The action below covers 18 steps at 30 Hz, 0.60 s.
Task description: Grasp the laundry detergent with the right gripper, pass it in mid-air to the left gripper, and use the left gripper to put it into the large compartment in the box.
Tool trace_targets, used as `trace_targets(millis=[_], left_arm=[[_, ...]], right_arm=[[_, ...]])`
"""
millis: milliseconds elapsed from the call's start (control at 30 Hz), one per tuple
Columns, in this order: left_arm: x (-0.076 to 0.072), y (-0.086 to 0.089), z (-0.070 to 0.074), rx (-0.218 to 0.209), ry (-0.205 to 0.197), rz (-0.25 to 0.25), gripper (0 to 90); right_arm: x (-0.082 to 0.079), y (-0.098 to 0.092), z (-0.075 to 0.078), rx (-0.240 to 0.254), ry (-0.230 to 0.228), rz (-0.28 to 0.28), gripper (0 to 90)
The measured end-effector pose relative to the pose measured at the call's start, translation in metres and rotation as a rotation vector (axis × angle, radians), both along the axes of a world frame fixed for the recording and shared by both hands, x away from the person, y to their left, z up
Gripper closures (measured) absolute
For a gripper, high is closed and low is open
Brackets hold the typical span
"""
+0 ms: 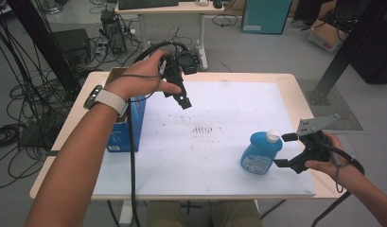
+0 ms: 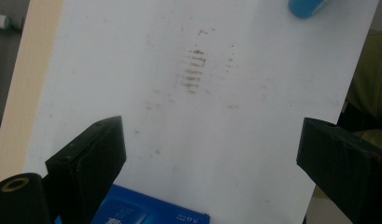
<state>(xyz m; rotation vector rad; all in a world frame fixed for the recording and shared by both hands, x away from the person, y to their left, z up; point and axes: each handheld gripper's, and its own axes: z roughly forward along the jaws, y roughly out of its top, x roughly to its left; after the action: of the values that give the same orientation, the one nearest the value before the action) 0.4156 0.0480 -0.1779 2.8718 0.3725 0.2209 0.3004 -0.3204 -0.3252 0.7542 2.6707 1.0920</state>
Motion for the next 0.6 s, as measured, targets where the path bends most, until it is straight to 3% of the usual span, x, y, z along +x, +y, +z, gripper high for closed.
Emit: trace_targets(millis=[600], left_arm=[[0.0006, 0.0007, -0.0013, 0.002, 0.007, 0.004, 8.5]], right_arm=[[-0.0001, 0.0, -0.0012, 0.007, 0.004, 0.005, 5.0]])
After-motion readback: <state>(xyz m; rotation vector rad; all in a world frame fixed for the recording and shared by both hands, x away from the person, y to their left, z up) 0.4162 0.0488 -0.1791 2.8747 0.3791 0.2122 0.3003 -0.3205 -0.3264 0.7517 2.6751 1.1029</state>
